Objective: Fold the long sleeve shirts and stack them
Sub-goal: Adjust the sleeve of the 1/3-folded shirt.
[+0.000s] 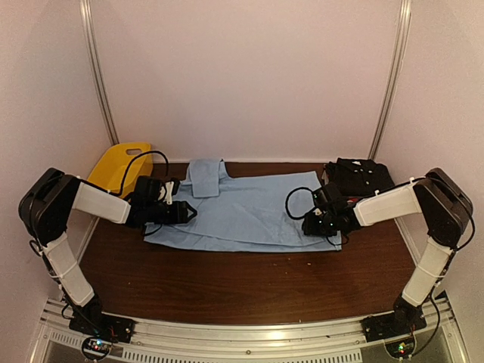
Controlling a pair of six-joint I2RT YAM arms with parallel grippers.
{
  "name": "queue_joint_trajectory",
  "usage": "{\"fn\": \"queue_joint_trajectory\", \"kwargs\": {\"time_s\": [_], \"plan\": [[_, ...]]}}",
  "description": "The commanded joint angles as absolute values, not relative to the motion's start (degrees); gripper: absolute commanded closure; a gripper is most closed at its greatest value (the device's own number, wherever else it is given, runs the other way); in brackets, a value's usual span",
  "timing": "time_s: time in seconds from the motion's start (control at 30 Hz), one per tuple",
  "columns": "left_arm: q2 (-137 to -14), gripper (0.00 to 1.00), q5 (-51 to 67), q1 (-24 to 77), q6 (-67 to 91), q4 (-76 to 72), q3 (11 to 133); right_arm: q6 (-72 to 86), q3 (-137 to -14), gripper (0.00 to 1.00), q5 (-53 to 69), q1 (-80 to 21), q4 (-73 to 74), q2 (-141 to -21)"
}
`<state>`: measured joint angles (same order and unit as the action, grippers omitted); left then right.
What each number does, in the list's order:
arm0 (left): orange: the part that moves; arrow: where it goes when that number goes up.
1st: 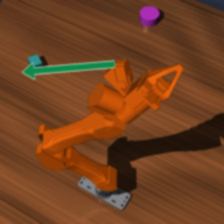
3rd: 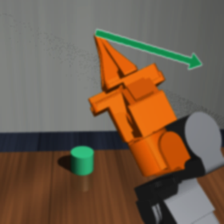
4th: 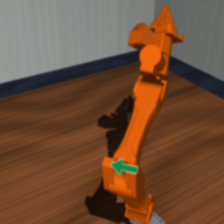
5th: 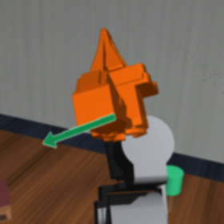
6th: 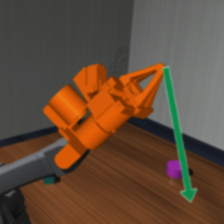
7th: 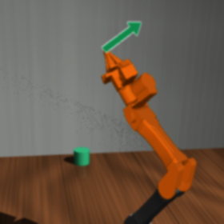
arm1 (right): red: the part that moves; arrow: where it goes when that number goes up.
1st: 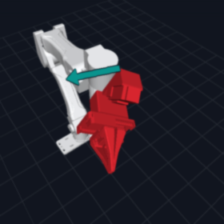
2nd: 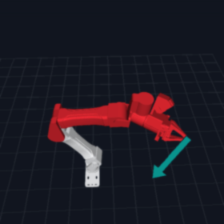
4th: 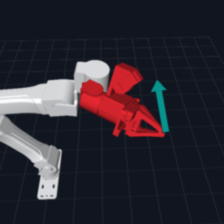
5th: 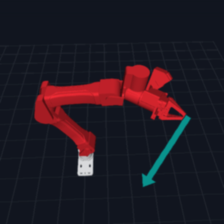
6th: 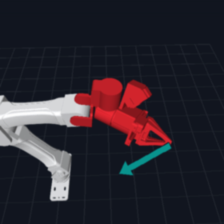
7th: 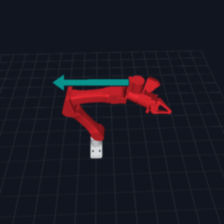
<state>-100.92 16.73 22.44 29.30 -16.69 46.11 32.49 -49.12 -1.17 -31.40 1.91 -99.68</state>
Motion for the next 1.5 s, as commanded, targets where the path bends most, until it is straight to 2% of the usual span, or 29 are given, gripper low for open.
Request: {"fn": "queue_joint_trajectory", "kwargs": {"time_s": [0.0,0.13,0.7,1.0,1.23,1.47], "plan": [[-100.6,0.38,17.5,21.9,28.9,-18.8,47.3,31.4,-48.3,0.53,-0.1,-30.9,1.1,-100.6],[-100.6,0.38,17.6,21.9,28.9,-18.6,47.3,30.6,-47.9,0.58,-0.9,-30.8,0.8,-101.4],[-100.5,0.38,16.9,21.8,28.7,-18.6,46.5,29.9,-44.7,1.0,-5.1,-30.3,0.6,-97.4],[-100.3,0.38,16.1,21.7,28.6,-18.5,46.2,30.3,-42.1,1.0,-6.7,-28.7,2.5,-90.2],[-100.6,0.38,15.2,21.7,28.4,-18.6,45.8,31.2,-39.9,1.0,-6.3,-28.5,1.3,-90.0],[-100.8,0.38,14.5,21.6,28.0,-18.6,45.6,31.8,-38.8,0.73,-4.1,-28.6,0.2,-90.7]]}}
